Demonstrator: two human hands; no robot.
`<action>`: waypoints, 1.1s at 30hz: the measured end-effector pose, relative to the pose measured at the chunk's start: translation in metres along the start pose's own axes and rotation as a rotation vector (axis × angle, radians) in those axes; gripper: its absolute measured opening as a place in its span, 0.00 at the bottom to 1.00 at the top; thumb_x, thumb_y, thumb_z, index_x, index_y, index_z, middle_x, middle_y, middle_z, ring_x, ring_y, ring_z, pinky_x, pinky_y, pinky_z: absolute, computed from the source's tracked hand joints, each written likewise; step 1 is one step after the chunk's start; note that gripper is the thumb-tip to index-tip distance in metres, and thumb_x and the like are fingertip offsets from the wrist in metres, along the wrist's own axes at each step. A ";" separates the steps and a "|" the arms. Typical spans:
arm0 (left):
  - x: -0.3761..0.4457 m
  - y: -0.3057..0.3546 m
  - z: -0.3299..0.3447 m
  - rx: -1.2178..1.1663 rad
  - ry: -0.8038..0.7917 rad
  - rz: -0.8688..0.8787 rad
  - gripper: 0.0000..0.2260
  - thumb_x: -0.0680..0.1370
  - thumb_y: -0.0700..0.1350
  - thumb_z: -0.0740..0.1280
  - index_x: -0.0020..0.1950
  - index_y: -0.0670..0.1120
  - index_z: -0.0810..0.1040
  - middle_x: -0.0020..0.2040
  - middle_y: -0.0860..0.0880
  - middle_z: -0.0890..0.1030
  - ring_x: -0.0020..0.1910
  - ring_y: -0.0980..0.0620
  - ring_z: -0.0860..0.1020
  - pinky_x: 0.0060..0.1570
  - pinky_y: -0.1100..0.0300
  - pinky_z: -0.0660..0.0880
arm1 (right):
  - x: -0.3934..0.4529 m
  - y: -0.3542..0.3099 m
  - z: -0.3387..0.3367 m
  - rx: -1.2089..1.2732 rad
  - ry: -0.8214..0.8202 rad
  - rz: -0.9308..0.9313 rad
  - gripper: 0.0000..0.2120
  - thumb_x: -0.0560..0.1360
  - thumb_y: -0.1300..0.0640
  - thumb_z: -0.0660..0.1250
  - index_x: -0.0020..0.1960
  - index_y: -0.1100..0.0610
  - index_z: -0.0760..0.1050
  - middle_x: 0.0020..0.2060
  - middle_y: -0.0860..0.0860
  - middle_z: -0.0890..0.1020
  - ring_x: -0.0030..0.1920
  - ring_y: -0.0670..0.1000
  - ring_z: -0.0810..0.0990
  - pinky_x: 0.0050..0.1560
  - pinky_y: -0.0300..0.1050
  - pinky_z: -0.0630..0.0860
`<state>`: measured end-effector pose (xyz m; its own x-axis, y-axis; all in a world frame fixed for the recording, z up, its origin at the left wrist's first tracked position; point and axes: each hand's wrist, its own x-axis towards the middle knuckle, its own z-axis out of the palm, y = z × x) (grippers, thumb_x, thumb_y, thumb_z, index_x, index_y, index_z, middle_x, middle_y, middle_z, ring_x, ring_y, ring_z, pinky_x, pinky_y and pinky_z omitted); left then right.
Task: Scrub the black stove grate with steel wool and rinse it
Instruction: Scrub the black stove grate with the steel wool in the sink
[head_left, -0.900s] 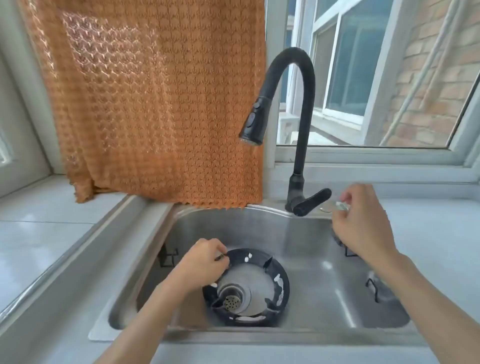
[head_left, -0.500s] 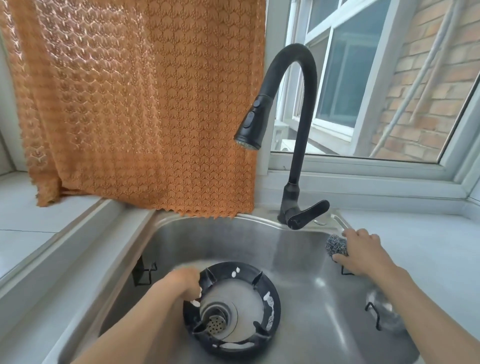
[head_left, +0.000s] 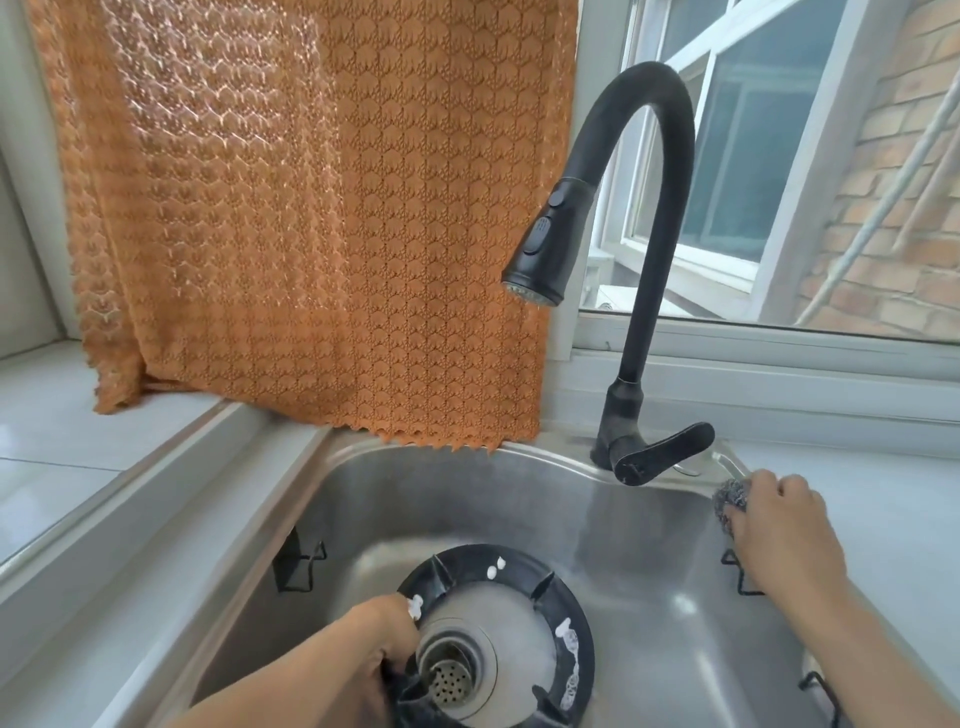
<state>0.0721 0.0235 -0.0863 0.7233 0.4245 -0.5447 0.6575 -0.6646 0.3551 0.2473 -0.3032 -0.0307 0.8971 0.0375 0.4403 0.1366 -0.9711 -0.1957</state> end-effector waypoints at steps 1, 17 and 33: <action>0.000 -0.002 0.000 -0.004 -0.029 -0.010 0.21 0.81 0.42 0.69 0.72 0.37 0.73 0.73 0.41 0.74 0.70 0.43 0.74 0.67 0.55 0.71 | -0.002 -0.002 -0.008 0.011 0.024 0.004 0.12 0.78 0.57 0.69 0.56 0.62 0.72 0.49 0.59 0.71 0.51 0.60 0.69 0.38 0.51 0.68; -0.023 0.015 -0.037 -0.660 0.020 0.175 0.15 0.67 0.24 0.55 0.49 0.35 0.72 0.38 0.32 0.81 0.38 0.42 0.79 0.36 0.52 0.73 | -0.083 -0.123 -0.053 0.248 -0.895 -0.276 0.23 0.80 0.47 0.68 0.69 0.56 0.67 0.60 0.53 0.77 0.55 0.52 0.78 0.53 0.46 0.73; -0.036 0.030 -0.032 -0.632 -0.035 0.326 0.14 0.80 0.33 0.61 0.60 0.49 0.75 0.49 0.41 0.87 0.49 0.46 0.85 0.34 0.65 0.72 | -0.085 -0.150 -0.010 0.431 -0.564 -0.094 0.18 0.79 0.46 0.66 0.57 0.56 0.62 0.43 0.51 0.78 0.47 0.56 0.80 0.38 0.47 0.71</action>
<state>0.0724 0.0078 -0.0315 0.9039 0.2375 -0.3557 0.4127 -0.2665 0.8710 0.1462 -0.1627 -0.0295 0.9380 0.3457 -0.0255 0.2732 -0.7826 -0.5594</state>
